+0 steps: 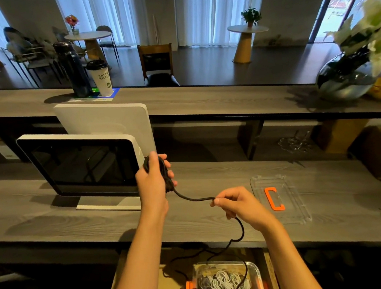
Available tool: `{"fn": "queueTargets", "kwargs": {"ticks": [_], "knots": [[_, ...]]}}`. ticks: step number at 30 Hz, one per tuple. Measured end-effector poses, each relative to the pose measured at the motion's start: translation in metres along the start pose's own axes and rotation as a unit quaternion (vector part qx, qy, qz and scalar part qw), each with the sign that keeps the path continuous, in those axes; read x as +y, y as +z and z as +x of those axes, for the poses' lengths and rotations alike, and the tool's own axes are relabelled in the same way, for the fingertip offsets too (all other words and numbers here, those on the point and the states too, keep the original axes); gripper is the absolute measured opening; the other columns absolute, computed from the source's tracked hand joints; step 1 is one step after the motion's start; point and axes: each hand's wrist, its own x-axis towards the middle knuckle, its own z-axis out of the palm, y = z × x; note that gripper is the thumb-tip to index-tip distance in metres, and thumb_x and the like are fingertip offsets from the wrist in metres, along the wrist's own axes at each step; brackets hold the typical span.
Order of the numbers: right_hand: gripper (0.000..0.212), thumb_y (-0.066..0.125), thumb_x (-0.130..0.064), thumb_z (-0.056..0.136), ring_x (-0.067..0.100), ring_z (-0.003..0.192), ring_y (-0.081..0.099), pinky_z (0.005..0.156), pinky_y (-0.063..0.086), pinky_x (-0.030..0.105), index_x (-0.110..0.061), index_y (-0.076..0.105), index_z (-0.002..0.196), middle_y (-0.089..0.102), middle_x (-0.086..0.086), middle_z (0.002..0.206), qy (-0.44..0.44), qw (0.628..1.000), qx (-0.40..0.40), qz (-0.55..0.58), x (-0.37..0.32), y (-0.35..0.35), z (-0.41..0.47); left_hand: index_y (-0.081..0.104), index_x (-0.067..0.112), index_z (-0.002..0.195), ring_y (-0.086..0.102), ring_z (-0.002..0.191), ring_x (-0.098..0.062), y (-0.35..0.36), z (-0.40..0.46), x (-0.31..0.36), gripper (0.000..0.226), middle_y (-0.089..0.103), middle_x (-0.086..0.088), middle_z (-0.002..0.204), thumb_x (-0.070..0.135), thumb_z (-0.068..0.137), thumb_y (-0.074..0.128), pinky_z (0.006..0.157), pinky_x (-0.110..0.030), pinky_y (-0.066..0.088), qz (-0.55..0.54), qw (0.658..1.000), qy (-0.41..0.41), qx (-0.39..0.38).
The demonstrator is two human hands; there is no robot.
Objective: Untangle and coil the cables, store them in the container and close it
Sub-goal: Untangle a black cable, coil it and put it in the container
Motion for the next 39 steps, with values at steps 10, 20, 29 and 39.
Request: {"fn": "queueTargets", "kwargs": {"ticks": [10, 20, 29, 39], "knots": [[0.031, 0.053, -0.027, 0.099, 0.006, 0.049, 0.033, 0.049, 0.029, 0.018, -0.009, 0.071, 0.08, 0.04, -0.007, 0.054, -0.101, 0.994, 0.031, 0.019, -0.037, 0.006, -0.004, 0.066, 0.008, 0.084, 0.05, 0.058, -0.01, 0.01, -0.007, -0.01, 0.07, 0.058, 0.004, 0.066, 0.074, 0.083, 0.041, 0.058, -0.028, 0.037, 0.445, 0.869, 0.066, -0.205], [0.028, 0.067, -0.014, 0.092, 0.007, 0.049, 0.05, 0.048, 0.04, 0.019, -0.01, 0.067, 0.064, 0.056, -0.002, 0.052, -0.089, 0.986, 0.123, 0.067, -0.038, 0.019, 0.002, 0.065, 0.011, 0.103, 0.051, 0.06, -0.007, 0.009, -0.024, -0.008, 0.055, 0.058, 0.002, 0.075, 0.062, 0.096, 0.044, 0.053, -0.016, 0.041, 0.387, 0.761, -0.128, -0.505], [0.038, 0.069, -0.037, 0.084, 0.018, 0.053, 0.05, 0.06, 0.047, 0.037, -0.016, 0.057, 0.054, 0.051, 0.001, 0.052, -0.06, 0.982, 0.155, 0.089, -0.029, 0.013, 0.006, 0.062, 0.012, 0.096, 0.046, 0.051, -0.01, -0.003, -0.022, -0.011, 0.035, 0.054, -0.002, 0.07, 0.04, 0.105, 0.043, 0.04, -0.018, 0.033, 0.225, 0.821, -0.173, -0.495], [0.042, 0.056, -0.029, 0.099, 0.015, 0.051, 0.045, 0.056, 0.05, 0.029, -0.015, 0.049, 0.06, 0.043, -0.003, 0.054, 0.01, 0.982, 0.163, 0.091, -0.004, 0.0, 0.0, 0.063, 0.004, 0.12, 0.073, 0.094, -0.033, 0.0, 0.003, -0.014, 0.048, 0.073, -0.019, 0.109, 0.041, 0.107, 0.034, 0.075, -0.046, 0.06, -0.054, 0.984, -0.151, -0.077]]}}
